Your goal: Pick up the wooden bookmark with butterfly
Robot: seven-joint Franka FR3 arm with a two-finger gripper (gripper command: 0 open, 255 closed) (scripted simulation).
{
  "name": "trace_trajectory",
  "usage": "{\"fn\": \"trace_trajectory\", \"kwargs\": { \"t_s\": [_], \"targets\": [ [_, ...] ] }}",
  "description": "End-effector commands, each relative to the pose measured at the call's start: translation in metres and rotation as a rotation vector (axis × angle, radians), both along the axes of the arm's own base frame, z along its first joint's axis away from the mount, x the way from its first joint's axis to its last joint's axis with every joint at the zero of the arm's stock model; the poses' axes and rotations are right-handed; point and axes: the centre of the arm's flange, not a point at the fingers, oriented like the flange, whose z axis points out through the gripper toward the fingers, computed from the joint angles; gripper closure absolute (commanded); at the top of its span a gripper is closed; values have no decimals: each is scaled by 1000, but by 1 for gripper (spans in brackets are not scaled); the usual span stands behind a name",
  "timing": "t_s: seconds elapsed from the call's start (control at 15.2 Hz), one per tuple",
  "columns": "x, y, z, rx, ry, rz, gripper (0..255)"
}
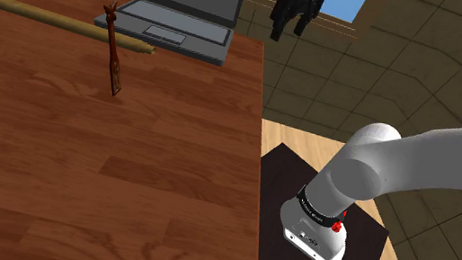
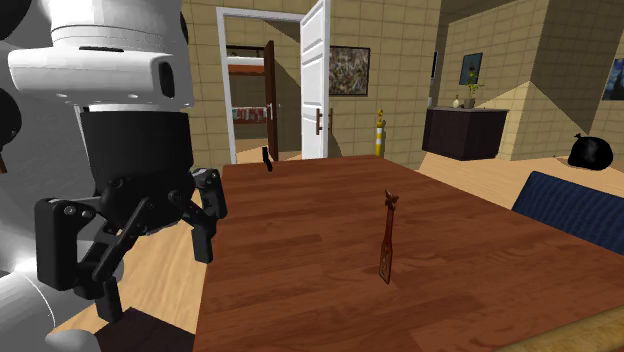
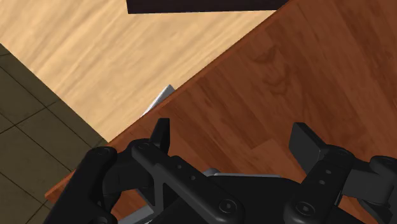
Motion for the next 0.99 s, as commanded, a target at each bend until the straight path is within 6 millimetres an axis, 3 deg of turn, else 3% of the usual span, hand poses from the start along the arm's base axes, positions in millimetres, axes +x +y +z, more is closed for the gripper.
{"fn": "trace_trajectory", "kwargs": {
  "t_s": [0.0,0.92],
  "targets": [
    [0,0,0,0,0,0,0],
    [86,148,6,-16,-124,193,0]
  ]
}}
